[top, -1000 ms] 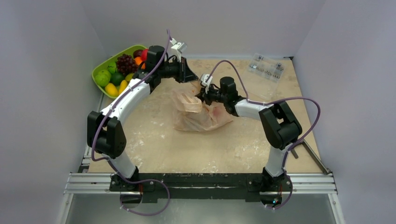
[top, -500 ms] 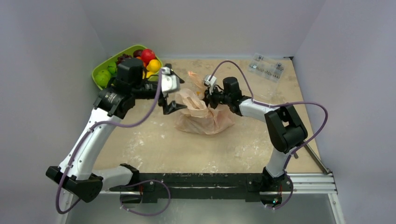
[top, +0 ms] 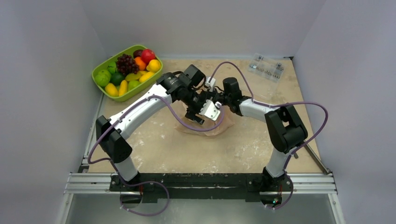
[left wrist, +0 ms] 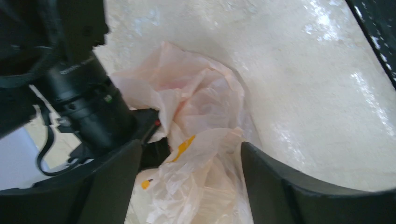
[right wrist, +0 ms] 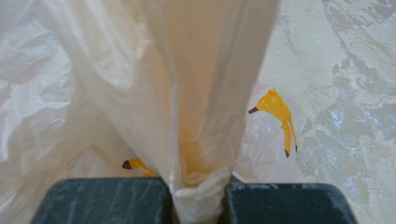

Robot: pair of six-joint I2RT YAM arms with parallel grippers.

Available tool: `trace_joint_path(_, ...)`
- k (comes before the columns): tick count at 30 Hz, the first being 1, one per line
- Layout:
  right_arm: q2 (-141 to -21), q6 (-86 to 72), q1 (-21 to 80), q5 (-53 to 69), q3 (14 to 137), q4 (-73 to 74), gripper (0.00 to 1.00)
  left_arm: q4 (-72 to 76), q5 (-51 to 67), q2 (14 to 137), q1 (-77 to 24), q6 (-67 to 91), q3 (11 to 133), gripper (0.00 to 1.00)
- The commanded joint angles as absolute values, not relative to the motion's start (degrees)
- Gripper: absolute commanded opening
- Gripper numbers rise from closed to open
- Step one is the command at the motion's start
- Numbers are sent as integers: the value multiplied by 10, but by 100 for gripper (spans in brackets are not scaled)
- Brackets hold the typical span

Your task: Place the fake fruits into the plastic bag and tie a complex knot

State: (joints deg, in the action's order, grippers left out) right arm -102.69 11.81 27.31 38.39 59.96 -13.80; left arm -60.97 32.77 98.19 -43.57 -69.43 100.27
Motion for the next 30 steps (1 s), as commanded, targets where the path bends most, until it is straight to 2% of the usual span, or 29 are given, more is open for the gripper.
trace_joint_path(1,-1022,133,266,403,612,-142,0,-732,286,975,-444,-823,1029,68)
trace_joint_path(3,-1028,139,262,399,616,-141,0,-733,262,967,-444,-828,1009,39)
trace_joint_path(5,-1032,147,260,382,619,-139,0,-702,281,940,-441,-791,1003,2)
trace_joint_path(7,-1035,151,259,351,621,-143,0,-625,369,890,-417,-671,1027,0)
trace_joint_path(9,-1039,153,258,313,623,-147,0,-492,452,847,-363,-467,1036,0)
trace_joint_path(11,-1043,162,258,281,625,-143,0,-396,480,817,-309,-320,1020,0)
trace_joint_path(12,-1045,167,259,265,623,-140,0,-387,481,805,-297,-300,1008,0)
trace_joint_path(16,-1062,163,266,228,634,-137,0,-401,497,759,-267,-324,924,0)
trace_joint_path(22,-1107,155,274,178,692,-95,0,-591,497,714,-267,-502,798,0)
trace_joint_path(24,-1104,163,274,200,693,-101,0,-552,470,700,-267,-478,761,0)
trace_joint_path(25,-1096,170,274,209,687,-107,0,-511,460,696,-268,-453,759,13)
trace_joint_path(27,-1080,178,274,241,674,-114,0,-431,441,703,-277,-405,781,62)
trace_joint_path(28,-1072,182,274,250,666,-117,0,-418,430,718,-285,-402,809,74)
trace_joint_path(30,-1056,186,274,290,656,-126,0,-422,422,762,-293,-410,879,82)
